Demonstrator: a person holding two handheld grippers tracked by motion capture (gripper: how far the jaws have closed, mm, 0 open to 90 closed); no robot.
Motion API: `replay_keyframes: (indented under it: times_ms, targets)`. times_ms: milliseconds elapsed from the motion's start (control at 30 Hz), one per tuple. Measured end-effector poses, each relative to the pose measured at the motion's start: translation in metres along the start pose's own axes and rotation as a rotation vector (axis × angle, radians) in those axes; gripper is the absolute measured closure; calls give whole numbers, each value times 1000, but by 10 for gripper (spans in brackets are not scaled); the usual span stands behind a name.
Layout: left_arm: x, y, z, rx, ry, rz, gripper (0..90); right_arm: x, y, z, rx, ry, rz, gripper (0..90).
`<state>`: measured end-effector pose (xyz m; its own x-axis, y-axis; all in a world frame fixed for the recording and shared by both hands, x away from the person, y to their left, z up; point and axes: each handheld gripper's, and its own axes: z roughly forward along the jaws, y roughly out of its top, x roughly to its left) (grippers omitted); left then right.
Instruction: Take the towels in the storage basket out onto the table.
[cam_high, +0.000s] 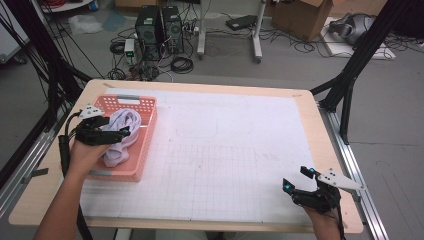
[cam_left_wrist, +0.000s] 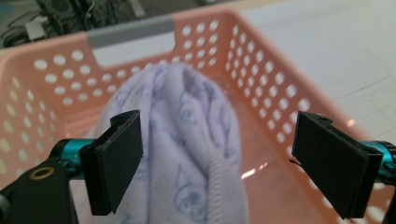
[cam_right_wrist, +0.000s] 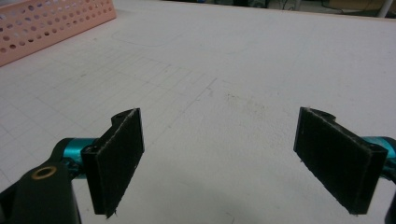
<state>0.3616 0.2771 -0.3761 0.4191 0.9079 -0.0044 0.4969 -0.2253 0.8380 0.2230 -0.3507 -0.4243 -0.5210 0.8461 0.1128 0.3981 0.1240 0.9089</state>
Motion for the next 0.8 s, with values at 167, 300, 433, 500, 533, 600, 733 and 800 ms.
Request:
replay_keyframes:
  times_ms: [167,300,433,500,533,600,733,800]
  targets:
    - [5,-8,15,115,73,1,173,0,0,1,7,-1,1,147]
    - [4,-10,20,158,83,13,166,0,-1,2,10,1,3,147]
    - [6,-12,25,208,111,26,167,0,0,2,9,1,0,147]
    - [8,-13,27,230,130,13,162,0,-1,2,9,2,0,147]
    - [9,-14,28,238,129,13,158,0,-1,1,10,1,-1,147]
    - [8,-14,30,250,127,14,148,0,-1,1,8,1,-2,147]
    - [7,-17,35,299,124,17,136,-1,-1,1,11,0,5,147]
    - [5,-20,42,359,123,37,84,-1,-1,1,13,0,-7,147]
